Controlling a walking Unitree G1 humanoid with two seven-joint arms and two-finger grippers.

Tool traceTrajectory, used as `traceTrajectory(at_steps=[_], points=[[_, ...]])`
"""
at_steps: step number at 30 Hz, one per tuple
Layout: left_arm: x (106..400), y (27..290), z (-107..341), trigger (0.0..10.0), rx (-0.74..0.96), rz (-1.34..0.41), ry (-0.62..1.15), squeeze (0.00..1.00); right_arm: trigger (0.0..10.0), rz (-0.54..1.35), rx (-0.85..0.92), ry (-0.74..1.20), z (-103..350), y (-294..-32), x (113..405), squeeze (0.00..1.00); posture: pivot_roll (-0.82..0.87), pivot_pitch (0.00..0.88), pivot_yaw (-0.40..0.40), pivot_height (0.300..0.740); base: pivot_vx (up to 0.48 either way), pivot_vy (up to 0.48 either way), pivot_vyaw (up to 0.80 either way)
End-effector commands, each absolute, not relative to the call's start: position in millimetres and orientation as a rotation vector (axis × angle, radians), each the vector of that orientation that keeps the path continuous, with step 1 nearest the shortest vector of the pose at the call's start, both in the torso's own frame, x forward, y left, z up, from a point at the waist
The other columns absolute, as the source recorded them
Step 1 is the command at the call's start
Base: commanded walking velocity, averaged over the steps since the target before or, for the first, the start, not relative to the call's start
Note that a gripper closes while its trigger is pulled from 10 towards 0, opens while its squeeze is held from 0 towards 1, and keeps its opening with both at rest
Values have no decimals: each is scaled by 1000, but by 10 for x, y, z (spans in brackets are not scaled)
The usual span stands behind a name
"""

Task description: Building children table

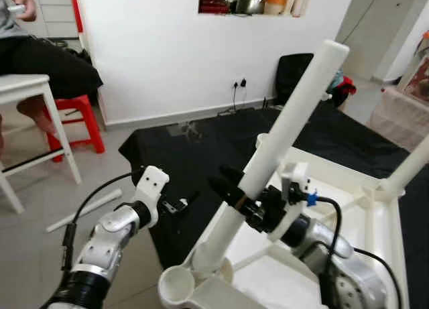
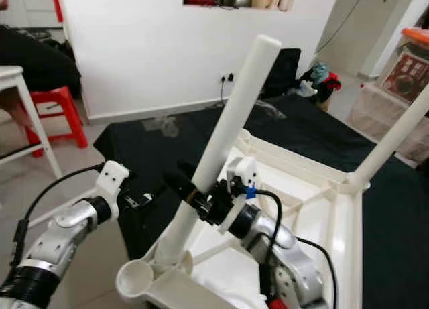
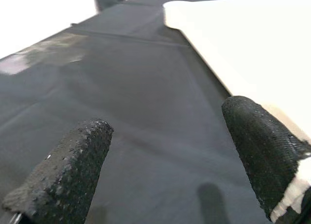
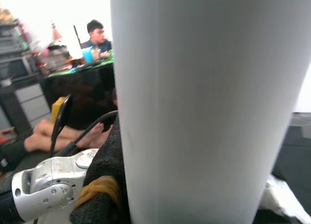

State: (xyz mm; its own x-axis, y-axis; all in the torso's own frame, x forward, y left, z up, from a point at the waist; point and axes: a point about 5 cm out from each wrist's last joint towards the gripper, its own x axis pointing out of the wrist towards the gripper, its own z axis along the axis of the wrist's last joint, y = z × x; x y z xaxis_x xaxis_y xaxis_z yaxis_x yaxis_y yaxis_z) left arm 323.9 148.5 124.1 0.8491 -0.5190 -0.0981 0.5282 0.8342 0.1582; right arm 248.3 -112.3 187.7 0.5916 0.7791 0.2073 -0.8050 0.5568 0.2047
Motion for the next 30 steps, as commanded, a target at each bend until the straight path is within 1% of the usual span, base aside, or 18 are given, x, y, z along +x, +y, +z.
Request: traceTrajectory(at_steps=[1,24,27,30], points=[[3232,1448,1234,10000,174,-568,54,0,0,791,267,56,1584,-1336,2530,0,58,0,-89,740,0,0,-800],[3234,1457,1294,10000,151,-565,14,0,0,814,275,33,1624,-1336,2522,0,59,0,-89,740,0,0,-789],[3234,1457,1295,10000,153,-566,13,0,0,813,277,35,1620,-1337,2518,0,57,0,-88,740,0,0,-481],[3236,1460,1297,10000,154,-566,13,0,0,811,277,36,1618,-1337,2517,0,57,0,-88,740,0,0,0]])
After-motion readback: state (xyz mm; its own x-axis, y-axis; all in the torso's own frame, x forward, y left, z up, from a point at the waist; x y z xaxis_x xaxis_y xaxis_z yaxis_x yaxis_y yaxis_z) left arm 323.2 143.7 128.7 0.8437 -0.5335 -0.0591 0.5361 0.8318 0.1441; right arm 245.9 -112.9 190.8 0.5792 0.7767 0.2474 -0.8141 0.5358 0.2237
